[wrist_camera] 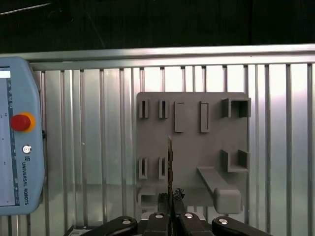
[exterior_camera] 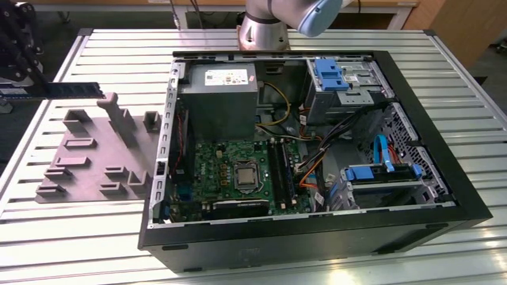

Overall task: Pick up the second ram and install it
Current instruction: 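Pick up the second ram and move it above second insertion slot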

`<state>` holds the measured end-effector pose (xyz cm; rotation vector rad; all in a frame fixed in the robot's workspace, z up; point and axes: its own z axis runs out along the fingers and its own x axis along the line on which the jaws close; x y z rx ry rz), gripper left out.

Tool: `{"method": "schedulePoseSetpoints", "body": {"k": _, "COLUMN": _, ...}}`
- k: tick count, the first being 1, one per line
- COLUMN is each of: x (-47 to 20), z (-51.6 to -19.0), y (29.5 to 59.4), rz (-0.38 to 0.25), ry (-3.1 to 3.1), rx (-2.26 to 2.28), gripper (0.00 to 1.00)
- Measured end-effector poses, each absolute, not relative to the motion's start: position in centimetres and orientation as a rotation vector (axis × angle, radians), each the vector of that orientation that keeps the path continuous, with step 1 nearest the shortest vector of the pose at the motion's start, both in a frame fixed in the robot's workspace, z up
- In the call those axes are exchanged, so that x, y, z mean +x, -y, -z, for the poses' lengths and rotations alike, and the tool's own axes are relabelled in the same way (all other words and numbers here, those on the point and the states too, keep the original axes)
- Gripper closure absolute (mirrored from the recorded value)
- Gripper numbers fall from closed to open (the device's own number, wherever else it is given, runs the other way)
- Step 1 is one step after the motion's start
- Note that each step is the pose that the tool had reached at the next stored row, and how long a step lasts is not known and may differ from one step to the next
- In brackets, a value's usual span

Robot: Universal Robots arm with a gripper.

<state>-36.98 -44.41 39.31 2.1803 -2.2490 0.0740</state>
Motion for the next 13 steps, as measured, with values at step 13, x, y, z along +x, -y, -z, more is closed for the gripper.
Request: {"method": "schedulePoseSetpoints", "body": {"k": 13, "x": -33.6, "z": -39.3, "y": 44.4, "rz": -0.074, "ry": 2.249, "rx": 2.180, "gripper": 0.86}}
